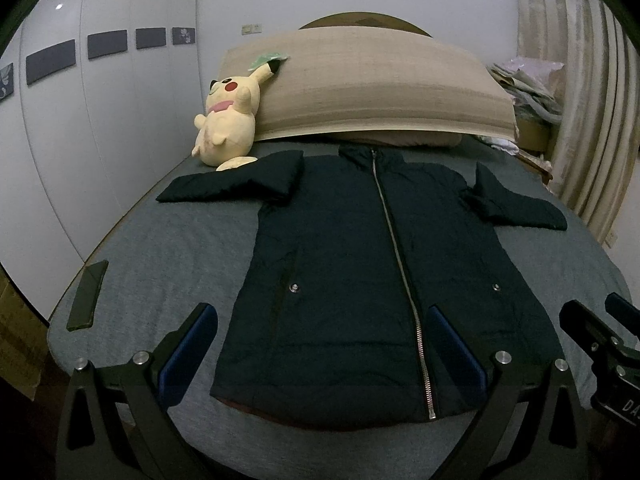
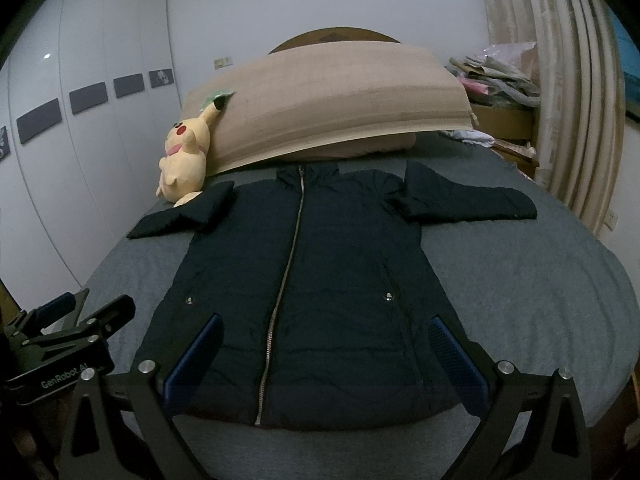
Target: Fold large clothes
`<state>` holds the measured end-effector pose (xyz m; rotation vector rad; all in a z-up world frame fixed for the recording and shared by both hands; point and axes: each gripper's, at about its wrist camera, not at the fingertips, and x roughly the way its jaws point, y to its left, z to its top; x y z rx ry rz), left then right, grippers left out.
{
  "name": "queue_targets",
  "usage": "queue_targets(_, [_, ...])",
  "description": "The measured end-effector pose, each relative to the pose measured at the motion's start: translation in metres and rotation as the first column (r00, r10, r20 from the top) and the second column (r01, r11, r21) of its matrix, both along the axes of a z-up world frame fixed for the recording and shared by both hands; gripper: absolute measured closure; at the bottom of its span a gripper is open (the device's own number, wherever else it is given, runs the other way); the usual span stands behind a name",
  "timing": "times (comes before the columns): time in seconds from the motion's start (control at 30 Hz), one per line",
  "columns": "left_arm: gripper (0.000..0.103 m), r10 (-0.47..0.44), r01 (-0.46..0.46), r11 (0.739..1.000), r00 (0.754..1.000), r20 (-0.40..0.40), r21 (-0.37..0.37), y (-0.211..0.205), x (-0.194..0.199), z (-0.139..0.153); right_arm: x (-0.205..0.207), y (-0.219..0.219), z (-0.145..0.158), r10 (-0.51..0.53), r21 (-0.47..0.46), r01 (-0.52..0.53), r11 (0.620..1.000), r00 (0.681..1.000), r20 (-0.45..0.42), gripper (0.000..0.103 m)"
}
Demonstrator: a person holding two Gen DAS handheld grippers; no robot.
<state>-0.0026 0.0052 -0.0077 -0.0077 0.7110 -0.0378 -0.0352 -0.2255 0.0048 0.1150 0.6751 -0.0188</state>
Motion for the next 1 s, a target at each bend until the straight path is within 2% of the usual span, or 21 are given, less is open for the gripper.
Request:
queue_targets(0.37, [0.0, -0.001, 0.001, 1.0, 1.0, -0.004, 0.001, -0.001, 0.0, -0.003, -0.001, -0.001, -0.004, 0.002, 0.001, -0.002, 1.0, 1.0, -0.001, 0.0])
queue_targets(0.8, [0.0, -0.007, 0.007, 1.0, 0.999, -0.051, 0.007, -0.005, 0.01, -0.028, 0.01, -0.005, -0.029, 0.006, 0.006, -0.006, 1.0, 0.998, -0.058, 0.0])
queue_targets(1.0, [0.0, 0.014, -0.015, 1.0, 0.987, -0.162, 0.001, 0.003, 0.039, -0.066, 0.03, -0.023, -0.065, -0.004, 0.038, 0.01, 0.999, 0.988, -0.155, 0.0])
